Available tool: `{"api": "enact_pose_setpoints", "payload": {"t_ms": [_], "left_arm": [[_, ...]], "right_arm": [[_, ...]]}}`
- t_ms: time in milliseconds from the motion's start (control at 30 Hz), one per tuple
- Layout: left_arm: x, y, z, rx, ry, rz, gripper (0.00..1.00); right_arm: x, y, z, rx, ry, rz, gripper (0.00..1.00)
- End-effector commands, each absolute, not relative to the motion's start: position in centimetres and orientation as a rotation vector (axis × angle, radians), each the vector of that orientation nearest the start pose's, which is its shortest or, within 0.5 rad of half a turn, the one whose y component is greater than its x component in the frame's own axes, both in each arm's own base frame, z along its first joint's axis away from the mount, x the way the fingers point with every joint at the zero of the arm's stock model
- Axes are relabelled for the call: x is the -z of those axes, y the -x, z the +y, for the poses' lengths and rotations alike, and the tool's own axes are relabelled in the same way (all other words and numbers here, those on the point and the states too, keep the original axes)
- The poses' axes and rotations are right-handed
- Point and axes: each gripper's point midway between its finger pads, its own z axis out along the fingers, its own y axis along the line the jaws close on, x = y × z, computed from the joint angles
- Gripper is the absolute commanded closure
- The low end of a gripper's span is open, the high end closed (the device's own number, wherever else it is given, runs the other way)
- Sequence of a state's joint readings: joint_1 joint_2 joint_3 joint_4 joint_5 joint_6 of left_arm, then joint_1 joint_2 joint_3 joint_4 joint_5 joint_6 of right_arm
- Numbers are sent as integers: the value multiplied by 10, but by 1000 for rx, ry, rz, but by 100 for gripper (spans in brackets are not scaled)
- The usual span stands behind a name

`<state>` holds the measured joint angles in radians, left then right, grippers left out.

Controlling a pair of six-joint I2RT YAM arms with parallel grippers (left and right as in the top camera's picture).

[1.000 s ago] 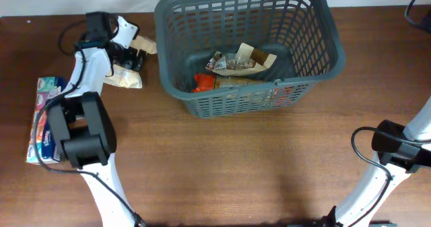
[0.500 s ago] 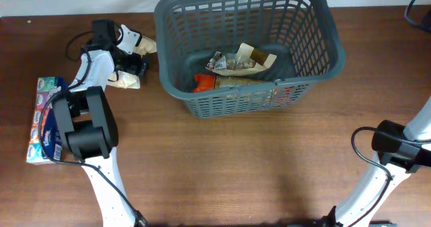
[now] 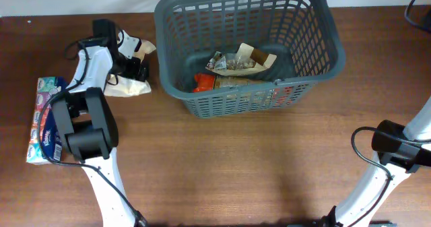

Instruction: Pack container

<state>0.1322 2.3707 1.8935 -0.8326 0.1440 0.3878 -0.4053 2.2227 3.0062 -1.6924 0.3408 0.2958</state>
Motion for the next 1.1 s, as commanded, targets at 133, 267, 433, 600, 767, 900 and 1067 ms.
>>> {"api": "enact_pose_setpoints", "payload": {"t_ms": [133, 267, 433, 600, 767, 900, 1067], "left_arm": [[56, -450, 32, 276, -198, 3117, 1], [55, -440, 23, 345, -166, 3152, 1], [54, -434, 14, 354, -195, 3178, 1], [54, -435, 9, 365, -208, 3173, 11], [54, -435, 8, 372, -209, 3172, 26], [54, -435, 7, 384, -208, 3171, 98], [53, -432, 4, 410, -205, 3176, 98]], "right_arm": [[-361, -391, -234, 485, -1000, 2228, 1], [-361, -391, -234, 485, -1000, 2228, 1], [-361, -391, -234, 485, -999, 2228, 1], [-361, -391, -234, 485, -999, 2228, 1], [-361, -391, -234, 485, -1000, 2228, 1], [-361, -391, -234, 485, -1000, 2228, 1], [-362, -391, -234, 485, -1000, 2228, 1]]}}
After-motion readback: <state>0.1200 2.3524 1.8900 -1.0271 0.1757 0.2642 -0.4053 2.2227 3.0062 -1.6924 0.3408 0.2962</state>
